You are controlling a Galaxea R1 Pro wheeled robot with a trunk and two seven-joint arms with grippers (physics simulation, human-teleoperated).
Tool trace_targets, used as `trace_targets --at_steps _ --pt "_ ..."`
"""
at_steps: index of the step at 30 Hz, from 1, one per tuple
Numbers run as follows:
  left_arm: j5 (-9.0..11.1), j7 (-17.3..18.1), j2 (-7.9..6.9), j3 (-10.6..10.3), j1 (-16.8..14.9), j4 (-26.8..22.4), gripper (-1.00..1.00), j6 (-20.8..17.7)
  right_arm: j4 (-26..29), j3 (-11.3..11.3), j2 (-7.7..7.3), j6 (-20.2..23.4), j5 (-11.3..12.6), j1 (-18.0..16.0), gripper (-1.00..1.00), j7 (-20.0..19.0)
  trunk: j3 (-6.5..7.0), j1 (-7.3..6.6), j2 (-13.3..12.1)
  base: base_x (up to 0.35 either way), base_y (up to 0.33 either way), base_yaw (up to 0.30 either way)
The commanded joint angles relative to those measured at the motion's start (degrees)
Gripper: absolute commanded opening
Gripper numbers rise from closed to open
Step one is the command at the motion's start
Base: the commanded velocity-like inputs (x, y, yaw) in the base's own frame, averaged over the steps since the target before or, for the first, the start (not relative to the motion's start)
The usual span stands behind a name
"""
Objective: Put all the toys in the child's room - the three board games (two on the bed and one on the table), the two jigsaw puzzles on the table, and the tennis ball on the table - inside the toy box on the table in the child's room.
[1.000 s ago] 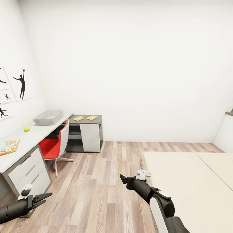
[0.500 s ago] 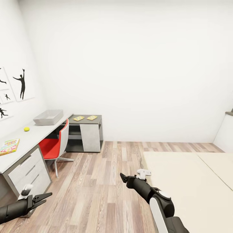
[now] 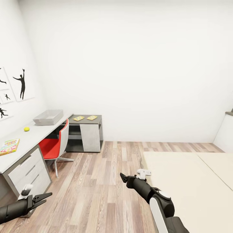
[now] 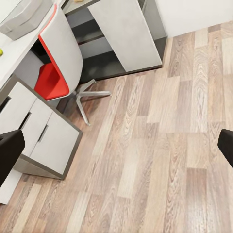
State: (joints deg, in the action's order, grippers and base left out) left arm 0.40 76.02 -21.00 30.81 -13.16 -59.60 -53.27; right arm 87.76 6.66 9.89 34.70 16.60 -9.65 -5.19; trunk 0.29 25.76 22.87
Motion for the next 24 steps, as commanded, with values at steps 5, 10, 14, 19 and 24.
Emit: trace_targets --at_steps 5,10,14,19,24 --pt "0.04 0.18 0.00 0.04 -0.02 0.01 1.00 -0.60 0.04 -0.07 0.03 0.28 0.00 -0.02 1.00 -0.20 -0.03 0.02 0.05 -0.063 -0.121 0.000" --pt "0.04 0.18 0.00 0.04 -0.02 0.01 1.00 -0.61 0.04 -0.07 0.04 0.32 0.01 -0.02 1.00 -0.20 -0.03 0.02 0.05 -0.051 -0.124 0.000" --pt "0.04 0.18 0.00 0.04 -0.02 -0.02 1.00 -0.58 0.04 -0.07 0.04 0.35 0.01 -0.02 1.00 -0.20 -0.03 0.02 0.05 -0.013 -0.080 0.000" --pt "0.04 0.18 0.00 0.04 -0.02 -0.13 1.00 -0.58 0.04 -0.07 0.04 0.35 0.01 -0.02 1.00 -0.21 -0.03 0.02 0.05 -0.003 -0.191 0.000" --pt "0.04 0.18 0.04 0.04 -0.02 -0.16 1.00 -0.60 -0.16 -0.07 0.04 0.29 0.01 -0.02 1.00 -0.21 -0.03 0.02 0.05 -0.027 -0.246 0.000"
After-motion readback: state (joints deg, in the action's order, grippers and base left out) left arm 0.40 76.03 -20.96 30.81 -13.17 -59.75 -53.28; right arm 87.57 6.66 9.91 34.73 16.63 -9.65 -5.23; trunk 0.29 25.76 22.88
